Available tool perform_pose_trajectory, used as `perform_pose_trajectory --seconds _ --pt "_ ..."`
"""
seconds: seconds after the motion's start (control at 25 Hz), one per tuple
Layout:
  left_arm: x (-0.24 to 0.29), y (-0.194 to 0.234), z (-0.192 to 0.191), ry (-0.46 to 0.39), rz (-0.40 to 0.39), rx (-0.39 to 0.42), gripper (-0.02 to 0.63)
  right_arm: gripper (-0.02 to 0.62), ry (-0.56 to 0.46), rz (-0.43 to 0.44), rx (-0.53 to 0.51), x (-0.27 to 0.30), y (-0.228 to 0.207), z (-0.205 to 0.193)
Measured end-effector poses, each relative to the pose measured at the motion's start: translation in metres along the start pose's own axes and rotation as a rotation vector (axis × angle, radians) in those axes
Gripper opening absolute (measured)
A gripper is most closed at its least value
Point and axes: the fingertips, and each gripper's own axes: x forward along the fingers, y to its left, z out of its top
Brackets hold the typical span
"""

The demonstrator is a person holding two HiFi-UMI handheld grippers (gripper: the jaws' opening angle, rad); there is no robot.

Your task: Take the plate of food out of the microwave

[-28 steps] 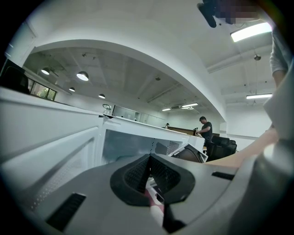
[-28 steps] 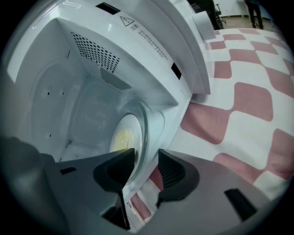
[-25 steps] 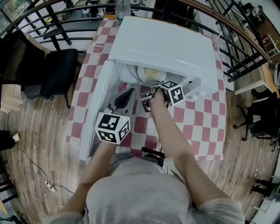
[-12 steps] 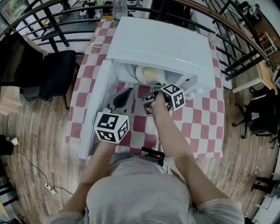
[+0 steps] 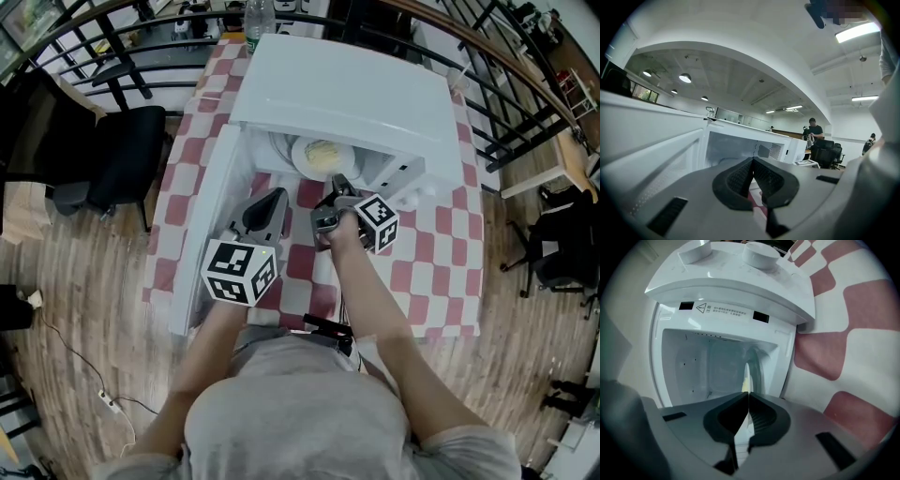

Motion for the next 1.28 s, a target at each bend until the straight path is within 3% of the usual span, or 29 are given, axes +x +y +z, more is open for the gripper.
perform_pose_trajectory --seconds 0.6,1.08,1.28 --pt "-0.005 -0.009 -0.003 0.015 -0.015 0.016 0.003 0.031 -0.023 0.123 0.045 -0.017 -0.001 0.004" --pt "-0.009 -0.011 -0.012 0.036 -0.009 0.022 0.003 0.034 0.0 0.072 -0.034 -0.007 -0.008 0.004" --pt "-0.006 -0.009 -0.011 0.037 -0.006 0.023 0.003 0.1 0.048 0.054 0.0 0.005 -0.011 0.001"
